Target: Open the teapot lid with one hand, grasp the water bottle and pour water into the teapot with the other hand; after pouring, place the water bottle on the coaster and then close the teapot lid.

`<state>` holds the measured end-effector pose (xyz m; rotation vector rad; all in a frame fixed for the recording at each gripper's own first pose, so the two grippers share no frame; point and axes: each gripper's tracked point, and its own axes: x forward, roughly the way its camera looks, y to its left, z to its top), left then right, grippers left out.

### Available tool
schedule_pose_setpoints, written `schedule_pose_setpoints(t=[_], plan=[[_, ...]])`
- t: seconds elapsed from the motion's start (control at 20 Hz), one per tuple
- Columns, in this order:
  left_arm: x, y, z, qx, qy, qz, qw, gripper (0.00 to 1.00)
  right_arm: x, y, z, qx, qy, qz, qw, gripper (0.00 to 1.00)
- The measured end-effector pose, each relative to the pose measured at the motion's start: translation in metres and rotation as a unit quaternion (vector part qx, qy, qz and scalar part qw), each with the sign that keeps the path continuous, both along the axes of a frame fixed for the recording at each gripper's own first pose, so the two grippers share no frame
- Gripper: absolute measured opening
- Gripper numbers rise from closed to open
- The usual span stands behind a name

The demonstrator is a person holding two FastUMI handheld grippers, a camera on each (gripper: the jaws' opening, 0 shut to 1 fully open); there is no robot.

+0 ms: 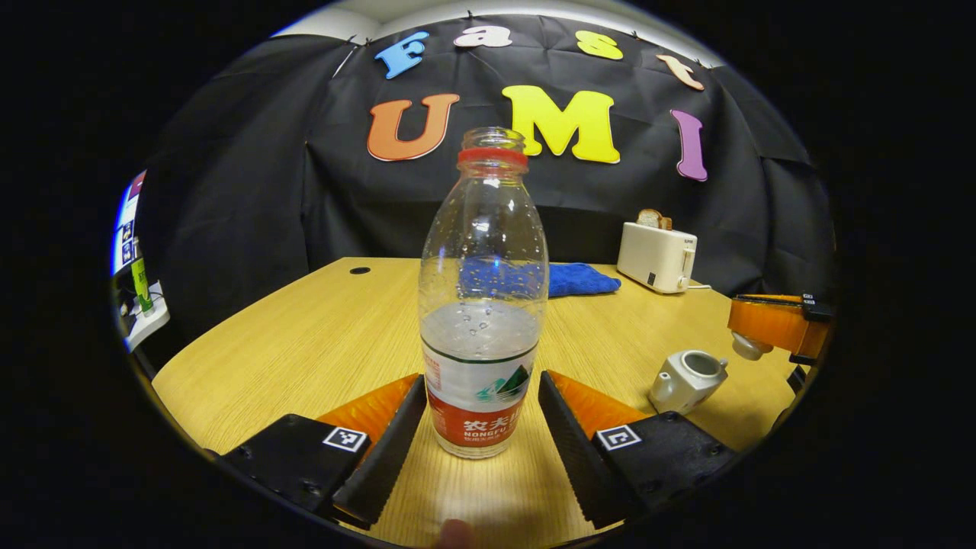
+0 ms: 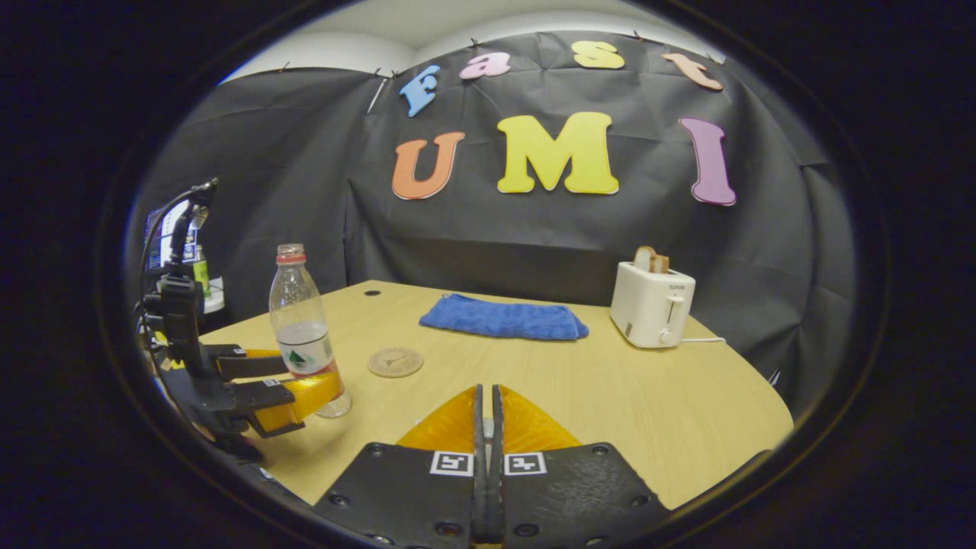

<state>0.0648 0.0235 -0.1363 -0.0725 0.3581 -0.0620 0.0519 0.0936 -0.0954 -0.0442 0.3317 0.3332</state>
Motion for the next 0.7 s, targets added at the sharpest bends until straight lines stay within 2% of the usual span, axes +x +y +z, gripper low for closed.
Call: schedule_pose_setpoints(t=[0.2, 0.35, 0.55, 0.7], plan=[[0.005, 0.003, 0.003, 0.025, -0.004, 0.006, 1.000, 0.81, -0.004, -0.003, -0.002, 0.004, 0.004, 0.004, 1.000, 0.00], [0.006, 0.009, 0.003, 0.050, 0.007, 0.012, 0.999, 0.78, -0.004, -0.011, -0.001, 0.007, 0.004, 0.003, 1.000, 0.00], [0.003, 0.025, 0.011, 0.121, 0.018, 0.029, 0.992, 0.77, -0.003, -0.025, -0.001, 0.008, 0.007, 0.000, 1.000, 0.00], [-0.002, 0.035, 0.028, 0.201, 0.001, 0.025, 0.979, 0.76, -0.003, -0.038, -0.003, 0.007, 0.008, -0.004, 1.000, 0.00]])
